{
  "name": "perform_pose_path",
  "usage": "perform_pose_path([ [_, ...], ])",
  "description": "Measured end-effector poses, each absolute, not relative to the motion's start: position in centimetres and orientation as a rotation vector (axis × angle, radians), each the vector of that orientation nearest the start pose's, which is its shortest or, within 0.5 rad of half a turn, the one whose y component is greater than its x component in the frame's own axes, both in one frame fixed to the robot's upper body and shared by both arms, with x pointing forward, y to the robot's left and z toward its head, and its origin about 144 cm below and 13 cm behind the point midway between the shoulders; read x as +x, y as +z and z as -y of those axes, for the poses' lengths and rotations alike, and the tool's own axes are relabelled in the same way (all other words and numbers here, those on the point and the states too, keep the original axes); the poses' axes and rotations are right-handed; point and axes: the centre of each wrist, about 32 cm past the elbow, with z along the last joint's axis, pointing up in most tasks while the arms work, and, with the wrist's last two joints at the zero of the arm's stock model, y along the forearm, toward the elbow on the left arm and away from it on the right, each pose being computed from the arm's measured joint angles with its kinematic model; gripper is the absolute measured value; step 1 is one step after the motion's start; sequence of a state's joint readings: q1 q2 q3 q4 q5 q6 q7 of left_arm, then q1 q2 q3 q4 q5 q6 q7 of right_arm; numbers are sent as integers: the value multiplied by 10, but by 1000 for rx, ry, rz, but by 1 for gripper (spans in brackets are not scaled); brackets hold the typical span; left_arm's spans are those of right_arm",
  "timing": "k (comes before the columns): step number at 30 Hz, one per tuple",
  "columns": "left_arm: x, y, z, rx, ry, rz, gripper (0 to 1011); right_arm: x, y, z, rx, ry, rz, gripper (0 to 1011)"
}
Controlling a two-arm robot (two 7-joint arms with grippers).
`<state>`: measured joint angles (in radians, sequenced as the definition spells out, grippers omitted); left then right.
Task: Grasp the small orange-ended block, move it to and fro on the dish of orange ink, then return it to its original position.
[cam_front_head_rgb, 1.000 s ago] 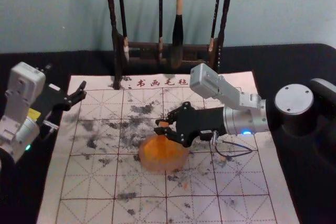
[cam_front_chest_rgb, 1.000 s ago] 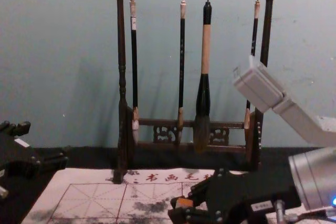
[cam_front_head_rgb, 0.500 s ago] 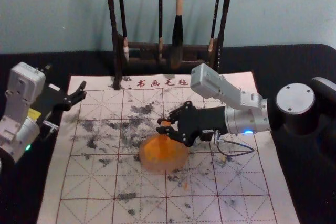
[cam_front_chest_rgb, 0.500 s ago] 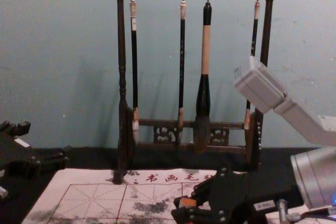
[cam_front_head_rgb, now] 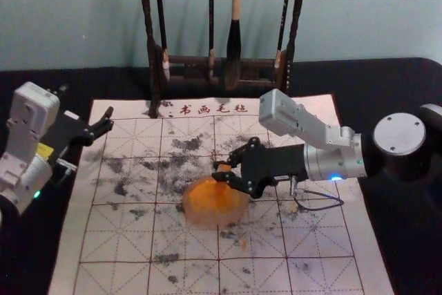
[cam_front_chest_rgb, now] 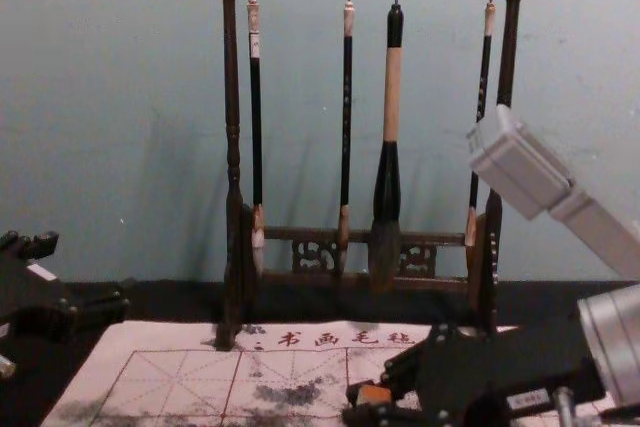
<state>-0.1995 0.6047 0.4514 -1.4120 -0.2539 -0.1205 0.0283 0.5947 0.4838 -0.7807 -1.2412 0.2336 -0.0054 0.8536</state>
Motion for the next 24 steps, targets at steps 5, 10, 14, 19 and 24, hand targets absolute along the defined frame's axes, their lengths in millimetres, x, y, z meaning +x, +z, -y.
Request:
perform_pose_path([
  [5,489,1140,-310,305,1248,285,1001,563,1187,226,-490,-205,191,139],
  [10,489,1140,-310,304,1248,285,1001,560,1187,228,-495,-190,192,140],
  [14,489,1140,-310,305,1248,285,1001,558,1187,228,-494,-185,191,140],
  [19,489,1140,-310,304,1248,285,1001,556,1187,227,-490,-170,189,139],
  [24,489,1140,-310,304,1248,285,1001,556,1186,222,-483,-151,189,140],
])
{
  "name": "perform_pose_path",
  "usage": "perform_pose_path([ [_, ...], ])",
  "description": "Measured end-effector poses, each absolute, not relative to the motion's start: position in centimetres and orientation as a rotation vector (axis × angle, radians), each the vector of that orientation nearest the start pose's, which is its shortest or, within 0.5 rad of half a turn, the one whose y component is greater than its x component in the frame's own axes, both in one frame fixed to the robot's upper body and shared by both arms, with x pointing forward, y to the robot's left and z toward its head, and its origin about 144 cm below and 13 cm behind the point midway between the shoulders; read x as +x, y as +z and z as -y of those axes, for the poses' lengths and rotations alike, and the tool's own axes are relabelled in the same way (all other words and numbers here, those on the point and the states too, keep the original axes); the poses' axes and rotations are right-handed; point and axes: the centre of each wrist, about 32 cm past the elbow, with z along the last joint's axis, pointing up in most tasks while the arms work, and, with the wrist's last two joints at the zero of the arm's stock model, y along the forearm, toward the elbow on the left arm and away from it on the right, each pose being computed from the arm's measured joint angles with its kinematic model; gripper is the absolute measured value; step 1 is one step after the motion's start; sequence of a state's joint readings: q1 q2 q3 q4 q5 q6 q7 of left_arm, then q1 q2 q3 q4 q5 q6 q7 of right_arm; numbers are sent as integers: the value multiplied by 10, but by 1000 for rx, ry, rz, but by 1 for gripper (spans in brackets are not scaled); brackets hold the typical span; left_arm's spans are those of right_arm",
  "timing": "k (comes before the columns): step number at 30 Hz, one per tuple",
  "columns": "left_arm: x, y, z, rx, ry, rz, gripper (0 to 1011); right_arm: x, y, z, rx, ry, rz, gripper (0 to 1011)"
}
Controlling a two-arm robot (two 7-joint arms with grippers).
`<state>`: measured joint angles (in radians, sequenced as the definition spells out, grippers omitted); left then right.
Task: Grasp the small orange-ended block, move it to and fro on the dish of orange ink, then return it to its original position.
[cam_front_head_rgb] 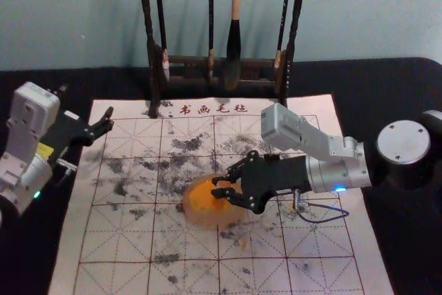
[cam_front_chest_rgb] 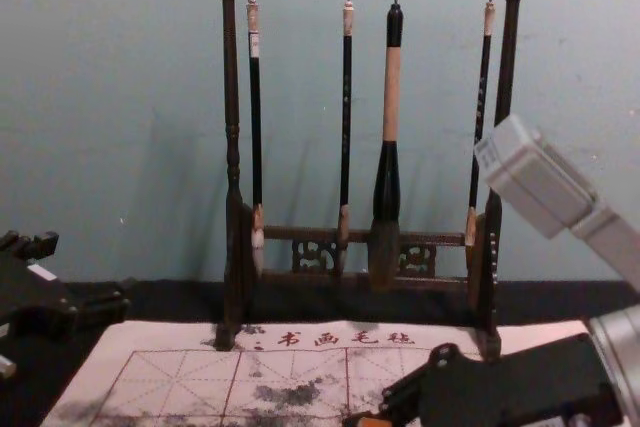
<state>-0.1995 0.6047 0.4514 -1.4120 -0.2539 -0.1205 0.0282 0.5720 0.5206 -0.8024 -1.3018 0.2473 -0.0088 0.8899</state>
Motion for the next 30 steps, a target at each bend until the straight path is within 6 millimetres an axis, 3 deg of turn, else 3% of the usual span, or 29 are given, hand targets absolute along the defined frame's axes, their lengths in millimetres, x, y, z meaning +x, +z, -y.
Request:
perform_pose_path([
  [30,489,1140,-310,304,1248,285,1001,578,1180,195,-465,-131,206,139],
])
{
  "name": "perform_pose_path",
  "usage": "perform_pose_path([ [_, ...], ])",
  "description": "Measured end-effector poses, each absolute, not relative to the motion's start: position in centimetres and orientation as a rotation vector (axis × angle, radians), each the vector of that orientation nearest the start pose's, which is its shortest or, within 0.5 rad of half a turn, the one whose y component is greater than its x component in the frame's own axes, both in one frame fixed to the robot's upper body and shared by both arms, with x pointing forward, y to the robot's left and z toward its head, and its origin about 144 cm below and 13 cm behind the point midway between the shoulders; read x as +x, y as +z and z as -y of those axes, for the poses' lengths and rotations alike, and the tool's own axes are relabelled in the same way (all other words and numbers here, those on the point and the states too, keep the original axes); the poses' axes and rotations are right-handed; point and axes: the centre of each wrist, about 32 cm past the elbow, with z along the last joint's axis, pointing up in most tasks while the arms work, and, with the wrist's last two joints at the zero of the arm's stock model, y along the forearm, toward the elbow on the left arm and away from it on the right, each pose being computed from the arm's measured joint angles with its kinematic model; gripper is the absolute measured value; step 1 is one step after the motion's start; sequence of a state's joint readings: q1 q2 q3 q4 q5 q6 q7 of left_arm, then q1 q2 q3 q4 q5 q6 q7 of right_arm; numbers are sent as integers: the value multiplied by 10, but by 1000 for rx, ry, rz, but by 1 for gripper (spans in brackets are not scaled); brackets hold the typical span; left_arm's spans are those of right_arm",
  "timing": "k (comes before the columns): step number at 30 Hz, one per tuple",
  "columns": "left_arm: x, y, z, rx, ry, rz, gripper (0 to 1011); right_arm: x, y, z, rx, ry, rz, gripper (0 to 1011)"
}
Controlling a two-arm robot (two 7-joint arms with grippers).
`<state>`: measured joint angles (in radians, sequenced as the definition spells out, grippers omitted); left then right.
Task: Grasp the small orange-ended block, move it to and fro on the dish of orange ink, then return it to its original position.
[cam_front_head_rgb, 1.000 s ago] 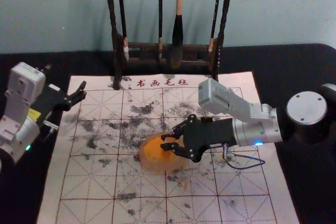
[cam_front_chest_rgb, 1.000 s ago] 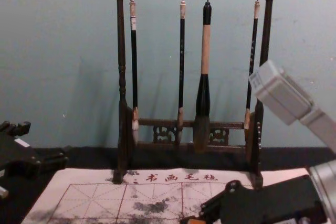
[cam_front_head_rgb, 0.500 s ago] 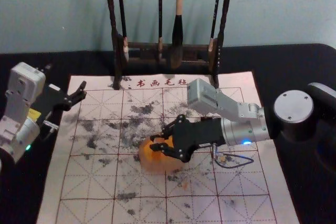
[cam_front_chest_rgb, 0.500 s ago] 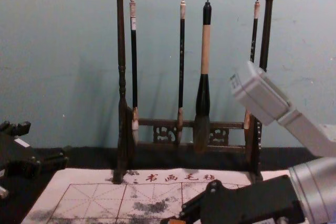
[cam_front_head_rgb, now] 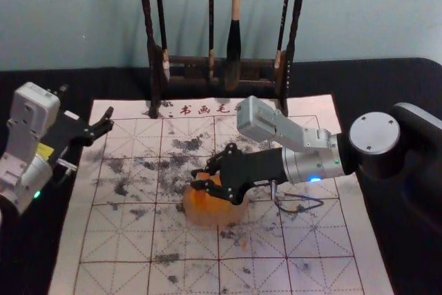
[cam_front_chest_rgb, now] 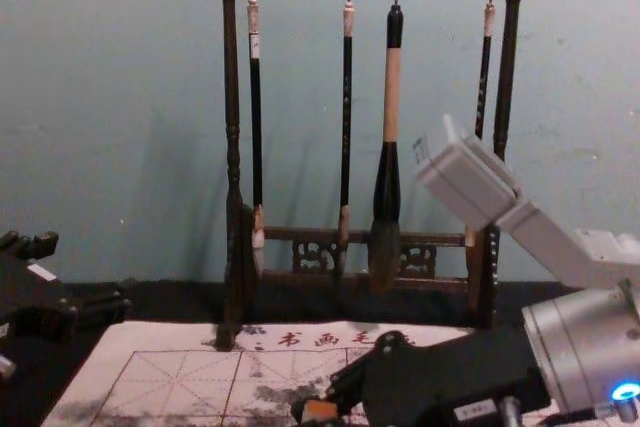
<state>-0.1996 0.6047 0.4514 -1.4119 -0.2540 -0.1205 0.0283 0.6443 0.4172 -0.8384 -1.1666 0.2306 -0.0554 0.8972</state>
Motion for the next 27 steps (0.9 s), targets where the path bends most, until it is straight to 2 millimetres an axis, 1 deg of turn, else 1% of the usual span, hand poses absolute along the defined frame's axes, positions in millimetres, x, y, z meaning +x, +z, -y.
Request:
perform_pose_path([
  [14,489,1140,-310,304,1248,285,1001,584,1181,202,-483,-170,216,139],
  [27,489,1140,-310,304,1248,285,1001,579,1183,213,-496,-199,220,139],
])
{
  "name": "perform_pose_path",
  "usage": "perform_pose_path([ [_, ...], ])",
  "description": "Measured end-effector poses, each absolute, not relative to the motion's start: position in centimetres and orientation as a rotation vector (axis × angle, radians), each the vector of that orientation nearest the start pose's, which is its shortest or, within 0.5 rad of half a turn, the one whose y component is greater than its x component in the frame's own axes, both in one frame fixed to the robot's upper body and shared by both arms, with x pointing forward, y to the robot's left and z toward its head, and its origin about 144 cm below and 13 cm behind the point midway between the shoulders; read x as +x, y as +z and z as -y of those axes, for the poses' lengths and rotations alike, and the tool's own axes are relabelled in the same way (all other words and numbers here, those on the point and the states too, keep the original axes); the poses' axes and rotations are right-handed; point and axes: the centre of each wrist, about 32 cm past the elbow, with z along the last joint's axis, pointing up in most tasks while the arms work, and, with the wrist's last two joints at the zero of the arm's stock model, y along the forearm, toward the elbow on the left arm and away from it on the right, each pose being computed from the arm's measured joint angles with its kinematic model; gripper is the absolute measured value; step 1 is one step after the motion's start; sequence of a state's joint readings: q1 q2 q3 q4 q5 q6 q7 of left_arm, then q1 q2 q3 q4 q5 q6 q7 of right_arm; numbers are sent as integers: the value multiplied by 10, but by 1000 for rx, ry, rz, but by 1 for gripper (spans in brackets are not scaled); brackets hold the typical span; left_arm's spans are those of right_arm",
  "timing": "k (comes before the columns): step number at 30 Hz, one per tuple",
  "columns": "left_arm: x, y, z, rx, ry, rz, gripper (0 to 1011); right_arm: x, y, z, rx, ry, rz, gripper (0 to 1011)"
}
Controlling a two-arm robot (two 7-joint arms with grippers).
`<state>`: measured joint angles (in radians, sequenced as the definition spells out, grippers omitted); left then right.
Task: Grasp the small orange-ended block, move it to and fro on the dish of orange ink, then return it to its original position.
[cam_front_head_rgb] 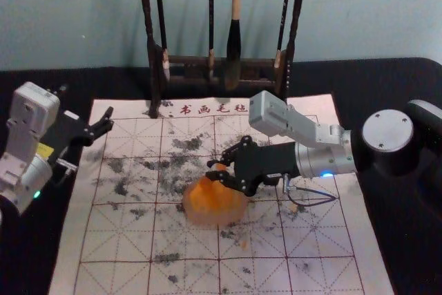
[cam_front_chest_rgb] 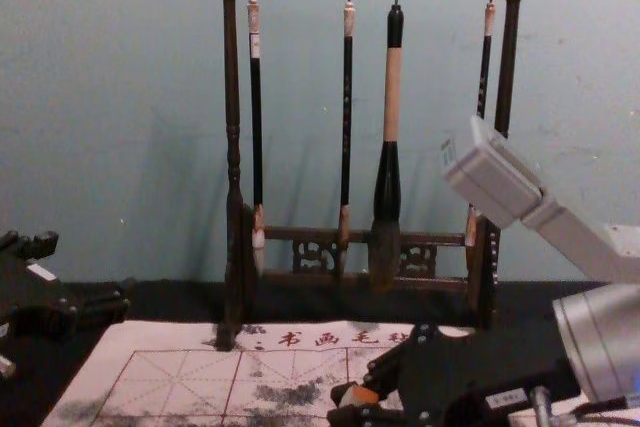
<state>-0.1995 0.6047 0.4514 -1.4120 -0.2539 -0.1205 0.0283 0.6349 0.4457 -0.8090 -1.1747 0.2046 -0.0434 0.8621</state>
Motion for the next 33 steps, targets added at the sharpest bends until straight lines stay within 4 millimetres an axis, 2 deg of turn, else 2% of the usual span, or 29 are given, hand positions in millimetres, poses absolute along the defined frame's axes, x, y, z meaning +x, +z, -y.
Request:
perform_pose_path([
  [33,489,1140,-310,304,1248,285,1001,560,1191,231,-510,-205,243,139],
])
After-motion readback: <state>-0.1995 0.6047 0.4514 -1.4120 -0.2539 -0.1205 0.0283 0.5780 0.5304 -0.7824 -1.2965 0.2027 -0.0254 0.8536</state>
